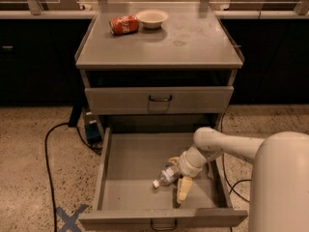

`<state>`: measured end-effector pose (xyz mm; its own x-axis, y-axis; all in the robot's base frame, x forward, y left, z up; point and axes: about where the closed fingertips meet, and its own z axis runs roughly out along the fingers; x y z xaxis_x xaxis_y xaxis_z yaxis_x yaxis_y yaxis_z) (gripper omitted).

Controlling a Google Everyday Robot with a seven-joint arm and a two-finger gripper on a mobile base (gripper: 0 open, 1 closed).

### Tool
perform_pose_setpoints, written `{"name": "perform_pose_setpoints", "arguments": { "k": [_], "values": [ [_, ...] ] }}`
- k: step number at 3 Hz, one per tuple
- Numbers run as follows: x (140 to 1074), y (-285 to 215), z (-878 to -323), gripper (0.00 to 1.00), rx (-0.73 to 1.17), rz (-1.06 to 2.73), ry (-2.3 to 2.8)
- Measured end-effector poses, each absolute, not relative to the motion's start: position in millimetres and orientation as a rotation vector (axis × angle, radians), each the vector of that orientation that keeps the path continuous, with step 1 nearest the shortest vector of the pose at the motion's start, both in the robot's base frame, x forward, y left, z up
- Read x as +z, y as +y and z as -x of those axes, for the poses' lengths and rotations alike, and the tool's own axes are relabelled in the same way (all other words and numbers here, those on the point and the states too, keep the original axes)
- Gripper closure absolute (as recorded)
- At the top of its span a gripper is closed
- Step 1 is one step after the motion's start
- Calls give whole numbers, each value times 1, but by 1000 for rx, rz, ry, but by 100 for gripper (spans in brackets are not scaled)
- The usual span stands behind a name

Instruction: Pick blue plastic bottle from middle drawer and place on counter

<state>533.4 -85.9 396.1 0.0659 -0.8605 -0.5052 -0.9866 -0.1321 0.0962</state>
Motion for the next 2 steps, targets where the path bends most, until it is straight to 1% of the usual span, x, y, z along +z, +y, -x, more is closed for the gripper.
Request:
{"name": "perform_pose_setpoints", "arguments": {
  "k": [1, 2],
  "values": [
    [369, -89, -531, 0, 587, 2068, 1929],
    [349, -90, -546, 0, 451, 2070, 2006]
  ]
}}
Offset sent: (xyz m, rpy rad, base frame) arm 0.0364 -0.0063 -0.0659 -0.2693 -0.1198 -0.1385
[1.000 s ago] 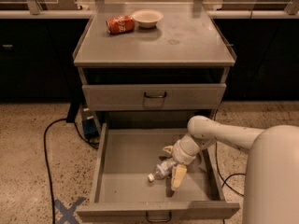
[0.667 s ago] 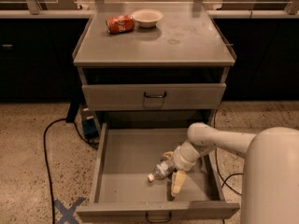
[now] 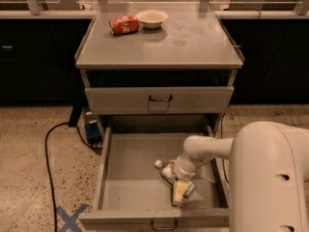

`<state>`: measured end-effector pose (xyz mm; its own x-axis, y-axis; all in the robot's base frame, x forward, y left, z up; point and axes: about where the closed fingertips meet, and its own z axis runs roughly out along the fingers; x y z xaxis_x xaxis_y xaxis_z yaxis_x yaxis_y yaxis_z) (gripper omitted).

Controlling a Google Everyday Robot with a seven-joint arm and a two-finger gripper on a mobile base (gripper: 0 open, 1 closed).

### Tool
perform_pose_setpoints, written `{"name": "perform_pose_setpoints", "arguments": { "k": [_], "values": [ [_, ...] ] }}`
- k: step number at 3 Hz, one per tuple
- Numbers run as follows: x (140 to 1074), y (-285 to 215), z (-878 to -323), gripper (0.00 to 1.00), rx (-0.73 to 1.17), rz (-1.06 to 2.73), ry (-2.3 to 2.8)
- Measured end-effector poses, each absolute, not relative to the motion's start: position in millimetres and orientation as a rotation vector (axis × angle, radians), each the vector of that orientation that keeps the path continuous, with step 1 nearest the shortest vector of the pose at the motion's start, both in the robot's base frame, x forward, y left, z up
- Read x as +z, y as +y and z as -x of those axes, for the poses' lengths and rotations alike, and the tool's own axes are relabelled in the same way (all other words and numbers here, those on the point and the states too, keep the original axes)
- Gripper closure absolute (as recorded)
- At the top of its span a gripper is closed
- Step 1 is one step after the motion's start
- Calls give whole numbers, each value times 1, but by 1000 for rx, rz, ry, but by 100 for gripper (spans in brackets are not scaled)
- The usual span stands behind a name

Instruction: Pick blue plastic bottle from middle drawer and place on counter

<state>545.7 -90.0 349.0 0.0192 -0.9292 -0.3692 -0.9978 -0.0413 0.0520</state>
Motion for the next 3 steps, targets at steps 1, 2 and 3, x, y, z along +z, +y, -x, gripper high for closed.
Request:
{"name": "perform_pose_setpoints", "arguments": {
  "k": [1, 2, 3],
  "values": [
    [337, -89, -554, 19, 378, 2076, 2065],
    [336, -88, -554, 42, 377, 2071, 2073],
    [337, -88, -554, 65, 377, 2071, 2073]
  ]
}}
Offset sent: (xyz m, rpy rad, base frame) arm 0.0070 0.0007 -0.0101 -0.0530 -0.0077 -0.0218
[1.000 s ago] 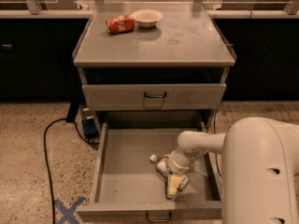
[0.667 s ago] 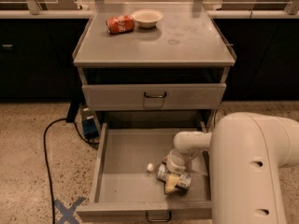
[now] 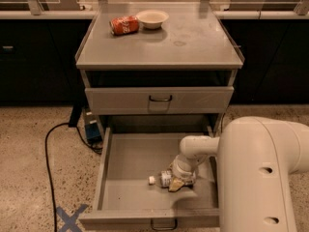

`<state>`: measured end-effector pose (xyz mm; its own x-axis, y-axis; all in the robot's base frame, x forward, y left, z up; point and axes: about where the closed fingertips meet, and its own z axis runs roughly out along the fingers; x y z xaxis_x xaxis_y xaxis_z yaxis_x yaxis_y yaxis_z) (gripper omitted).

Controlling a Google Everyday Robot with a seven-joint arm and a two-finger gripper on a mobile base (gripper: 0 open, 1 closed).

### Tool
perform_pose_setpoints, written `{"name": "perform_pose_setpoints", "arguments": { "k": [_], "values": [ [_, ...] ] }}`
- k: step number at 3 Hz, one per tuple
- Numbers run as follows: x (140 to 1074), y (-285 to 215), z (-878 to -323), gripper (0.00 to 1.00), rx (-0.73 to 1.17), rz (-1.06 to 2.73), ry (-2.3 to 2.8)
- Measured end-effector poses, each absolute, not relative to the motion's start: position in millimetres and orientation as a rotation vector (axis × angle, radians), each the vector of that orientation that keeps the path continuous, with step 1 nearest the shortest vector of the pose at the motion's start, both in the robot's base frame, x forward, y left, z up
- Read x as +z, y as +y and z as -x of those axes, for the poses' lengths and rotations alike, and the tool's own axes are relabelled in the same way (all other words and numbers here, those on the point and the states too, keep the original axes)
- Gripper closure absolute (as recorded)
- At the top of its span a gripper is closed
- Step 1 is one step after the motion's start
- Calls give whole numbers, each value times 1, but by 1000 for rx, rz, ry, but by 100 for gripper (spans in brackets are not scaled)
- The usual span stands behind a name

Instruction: Pick blue plastic bottle from middle drawer and place on counter

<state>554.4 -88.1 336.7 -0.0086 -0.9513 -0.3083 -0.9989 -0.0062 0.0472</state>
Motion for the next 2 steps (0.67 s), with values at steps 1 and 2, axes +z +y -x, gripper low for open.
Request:
{"name": "perform_pose_setpoints", "arguments": {
  "k": [1, 2],
  "values": [
    [341, -88, -554, 88, 378, 2071, 2073],
    [367, -93, -558, 100, 439, 2051, 2011]
  ]
}}
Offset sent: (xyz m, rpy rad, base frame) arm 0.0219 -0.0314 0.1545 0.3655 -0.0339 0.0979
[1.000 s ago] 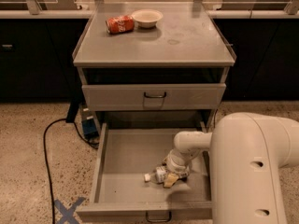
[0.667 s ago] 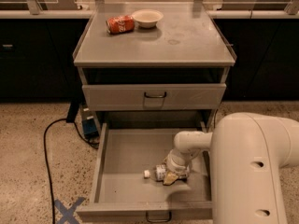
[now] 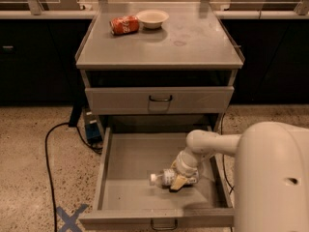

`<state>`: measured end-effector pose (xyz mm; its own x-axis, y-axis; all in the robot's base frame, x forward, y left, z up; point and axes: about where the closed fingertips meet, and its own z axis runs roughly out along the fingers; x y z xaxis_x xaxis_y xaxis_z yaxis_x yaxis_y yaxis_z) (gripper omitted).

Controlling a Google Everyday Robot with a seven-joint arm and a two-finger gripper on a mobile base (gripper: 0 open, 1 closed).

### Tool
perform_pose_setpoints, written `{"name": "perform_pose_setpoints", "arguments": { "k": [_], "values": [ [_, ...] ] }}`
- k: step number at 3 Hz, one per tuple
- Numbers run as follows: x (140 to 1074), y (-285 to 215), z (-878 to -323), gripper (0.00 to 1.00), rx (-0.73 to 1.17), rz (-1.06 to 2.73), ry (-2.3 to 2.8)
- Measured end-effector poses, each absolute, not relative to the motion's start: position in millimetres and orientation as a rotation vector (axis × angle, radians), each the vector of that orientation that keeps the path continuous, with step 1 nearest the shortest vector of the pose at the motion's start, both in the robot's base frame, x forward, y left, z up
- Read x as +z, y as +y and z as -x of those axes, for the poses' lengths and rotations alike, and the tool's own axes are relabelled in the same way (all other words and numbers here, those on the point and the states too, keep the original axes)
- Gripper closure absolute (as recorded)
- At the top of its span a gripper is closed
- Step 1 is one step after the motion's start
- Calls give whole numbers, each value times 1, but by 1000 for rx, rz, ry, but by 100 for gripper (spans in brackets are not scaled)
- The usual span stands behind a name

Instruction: Pick blue plastic bottle from middle drawer and place on counter

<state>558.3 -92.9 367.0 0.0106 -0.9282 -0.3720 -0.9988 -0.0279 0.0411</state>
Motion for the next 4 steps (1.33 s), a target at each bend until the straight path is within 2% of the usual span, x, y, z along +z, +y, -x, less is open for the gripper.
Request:
{"name": "perform_pose_setpoints", "arguments": {
  "k": [2, 4],
  "values": [
    [538, -107, -591, 100, 627, 1879, 1632],
    [641, -98, -604, 100, 570, 1957, 1495]
  ]
}}
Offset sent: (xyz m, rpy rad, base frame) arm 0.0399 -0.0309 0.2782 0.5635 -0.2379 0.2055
